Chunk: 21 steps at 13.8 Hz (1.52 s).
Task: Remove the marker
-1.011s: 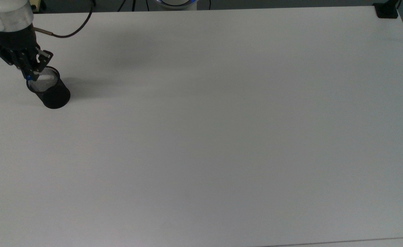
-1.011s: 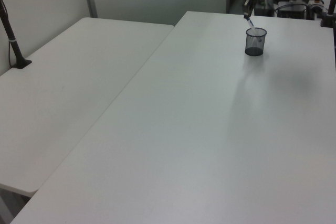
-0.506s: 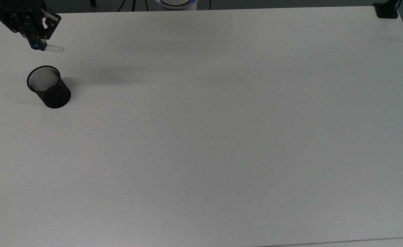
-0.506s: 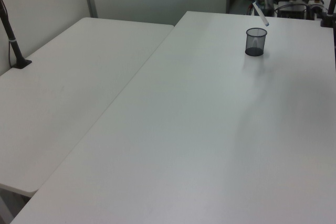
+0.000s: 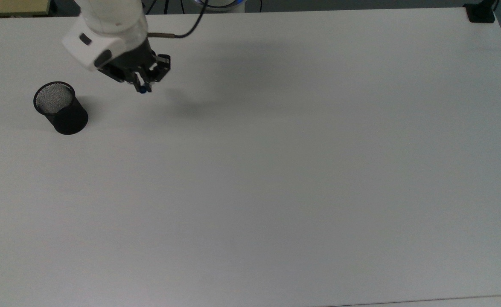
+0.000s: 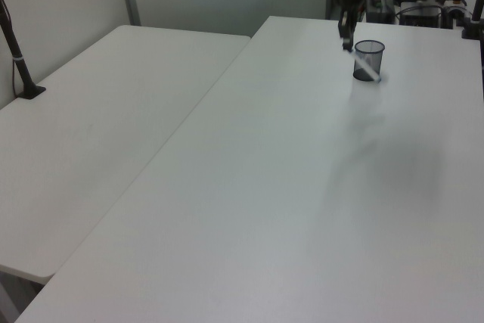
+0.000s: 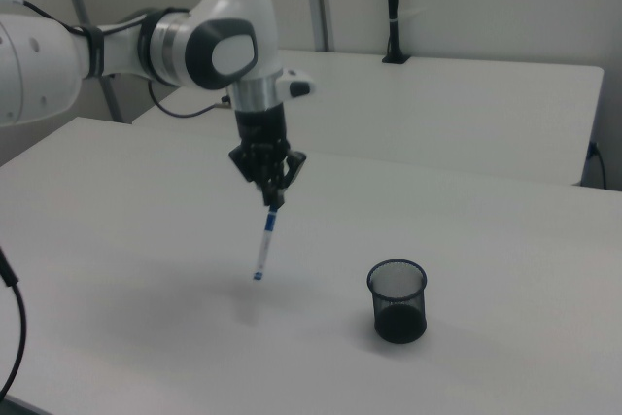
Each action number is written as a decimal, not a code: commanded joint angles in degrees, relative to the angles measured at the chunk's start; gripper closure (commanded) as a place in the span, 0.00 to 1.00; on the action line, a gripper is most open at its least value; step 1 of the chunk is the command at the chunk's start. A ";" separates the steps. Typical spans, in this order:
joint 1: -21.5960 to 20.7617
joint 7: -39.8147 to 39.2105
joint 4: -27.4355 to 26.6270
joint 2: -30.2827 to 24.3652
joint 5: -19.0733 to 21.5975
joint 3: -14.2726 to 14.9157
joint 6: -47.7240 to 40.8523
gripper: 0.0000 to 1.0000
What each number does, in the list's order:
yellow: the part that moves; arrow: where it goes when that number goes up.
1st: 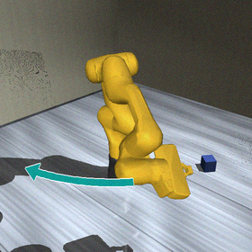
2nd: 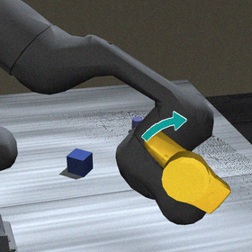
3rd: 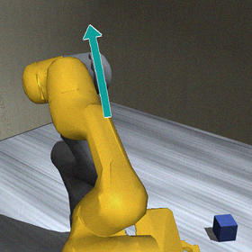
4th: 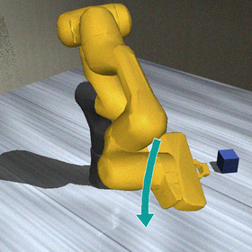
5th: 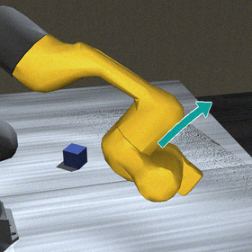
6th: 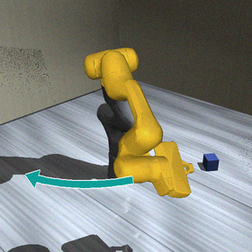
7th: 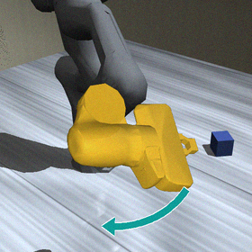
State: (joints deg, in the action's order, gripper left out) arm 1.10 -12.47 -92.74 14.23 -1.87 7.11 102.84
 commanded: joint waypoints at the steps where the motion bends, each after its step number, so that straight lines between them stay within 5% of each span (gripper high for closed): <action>1: -2.86 0.51 -0.60 3.78 1.60 0.63 -0.53 0.87; 5: -3.65 3.23 -0.43 7.83 1.60 0.63 0.52 0.80; 6: -3.65 3.24 -0.25 8.36 1.52 0.63 0.52 0.66; 7: -3.65 3.33 -0.25 8.27 1.51 0.63 0.52 0.35; 8: -3.74 3.33 -0.25 8.19 1.34 0.63 0.35 0.22; 11: -5.23 4.81 0.97 6.70 1.16 0.63 -0.53 0.01; 21: -11.29 12.20 0.45 -10.52 -0.07 0.54 -7.64 0.00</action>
State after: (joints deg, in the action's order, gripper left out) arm -8.08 -1.66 -89.92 10.00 -1.38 7.13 98.02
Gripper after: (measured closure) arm 0.000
